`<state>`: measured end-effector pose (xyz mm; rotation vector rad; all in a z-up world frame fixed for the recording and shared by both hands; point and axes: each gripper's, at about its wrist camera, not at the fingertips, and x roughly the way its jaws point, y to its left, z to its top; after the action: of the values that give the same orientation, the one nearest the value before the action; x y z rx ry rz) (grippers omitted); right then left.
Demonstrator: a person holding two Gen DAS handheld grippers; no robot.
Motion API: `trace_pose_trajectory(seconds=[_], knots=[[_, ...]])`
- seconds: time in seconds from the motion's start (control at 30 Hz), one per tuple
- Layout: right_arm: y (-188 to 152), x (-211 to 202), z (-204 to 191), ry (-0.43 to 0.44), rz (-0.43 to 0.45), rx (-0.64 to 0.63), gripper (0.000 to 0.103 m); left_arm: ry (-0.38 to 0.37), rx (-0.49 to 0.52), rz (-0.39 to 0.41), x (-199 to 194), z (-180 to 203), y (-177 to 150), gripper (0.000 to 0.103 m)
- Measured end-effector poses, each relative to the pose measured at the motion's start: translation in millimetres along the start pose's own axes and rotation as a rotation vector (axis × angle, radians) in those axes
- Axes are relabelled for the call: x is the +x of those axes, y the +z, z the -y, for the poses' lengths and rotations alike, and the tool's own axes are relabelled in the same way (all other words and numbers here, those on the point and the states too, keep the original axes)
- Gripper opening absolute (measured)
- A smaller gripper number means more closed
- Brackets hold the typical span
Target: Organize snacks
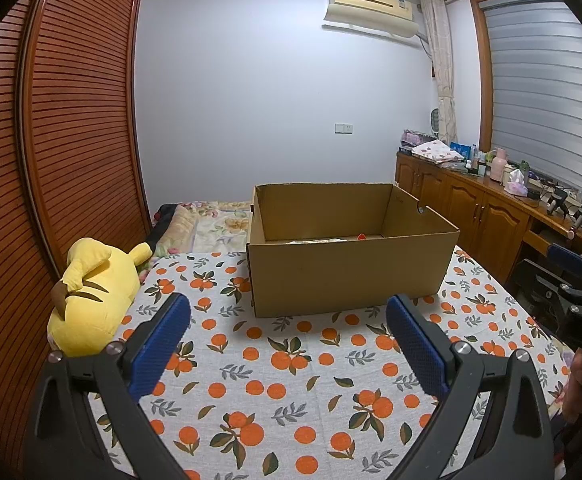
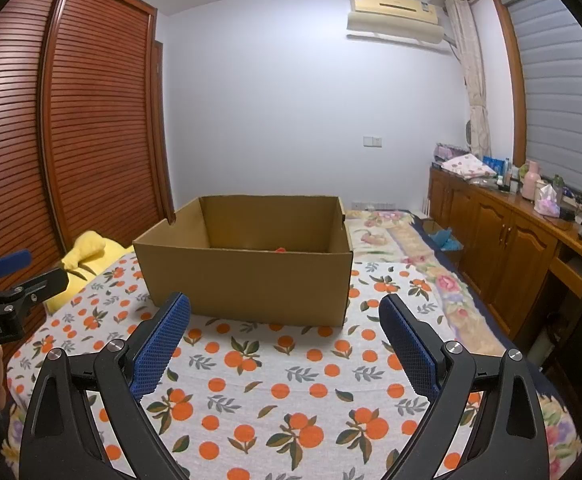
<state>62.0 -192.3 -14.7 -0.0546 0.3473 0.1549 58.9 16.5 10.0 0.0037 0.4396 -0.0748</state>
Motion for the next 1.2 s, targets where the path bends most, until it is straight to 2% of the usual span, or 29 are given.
trace_pose_trajectory(seconds=[1.2], knots=[[-0.3, -1.7, -1.8, 0.001, 0.000, -0.005, 0.097, 0.001, 0.002, -0.005, 1.2, 0.1, -1.2, 0.099]])
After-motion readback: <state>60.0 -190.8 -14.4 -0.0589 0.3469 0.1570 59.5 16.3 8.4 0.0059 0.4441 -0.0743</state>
